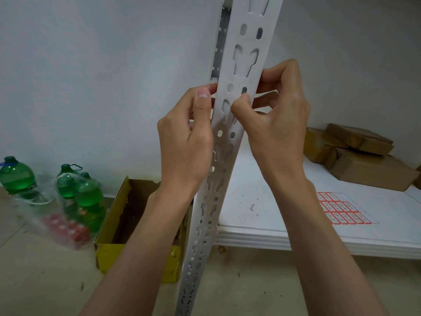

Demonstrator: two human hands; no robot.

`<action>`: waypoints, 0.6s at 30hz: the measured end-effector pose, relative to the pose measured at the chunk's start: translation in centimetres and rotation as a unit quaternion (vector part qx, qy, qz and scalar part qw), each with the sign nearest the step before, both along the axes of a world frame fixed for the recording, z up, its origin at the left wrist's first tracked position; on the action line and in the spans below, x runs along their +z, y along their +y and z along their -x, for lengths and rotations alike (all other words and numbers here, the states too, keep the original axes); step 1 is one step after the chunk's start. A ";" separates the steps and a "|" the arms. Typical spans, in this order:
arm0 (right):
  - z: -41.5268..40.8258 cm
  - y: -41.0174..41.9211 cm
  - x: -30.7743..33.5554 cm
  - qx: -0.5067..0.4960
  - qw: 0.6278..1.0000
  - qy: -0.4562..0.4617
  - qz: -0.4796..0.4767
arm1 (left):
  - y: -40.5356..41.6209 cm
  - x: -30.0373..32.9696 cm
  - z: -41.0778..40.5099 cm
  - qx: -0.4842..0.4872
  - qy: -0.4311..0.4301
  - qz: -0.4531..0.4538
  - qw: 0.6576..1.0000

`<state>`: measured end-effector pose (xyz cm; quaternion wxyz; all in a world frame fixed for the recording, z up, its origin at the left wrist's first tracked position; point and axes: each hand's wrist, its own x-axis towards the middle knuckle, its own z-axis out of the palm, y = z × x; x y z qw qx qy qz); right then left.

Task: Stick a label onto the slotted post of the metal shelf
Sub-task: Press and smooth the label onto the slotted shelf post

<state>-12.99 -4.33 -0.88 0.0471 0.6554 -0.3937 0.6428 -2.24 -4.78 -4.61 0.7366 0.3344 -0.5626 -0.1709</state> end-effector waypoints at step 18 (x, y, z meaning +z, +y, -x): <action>0.6 0.6 -0.2 0.027 0.998 -0.048 -0.018 | 0.4 0.2 -0.4 0.004 -0.034 -0.006 0.999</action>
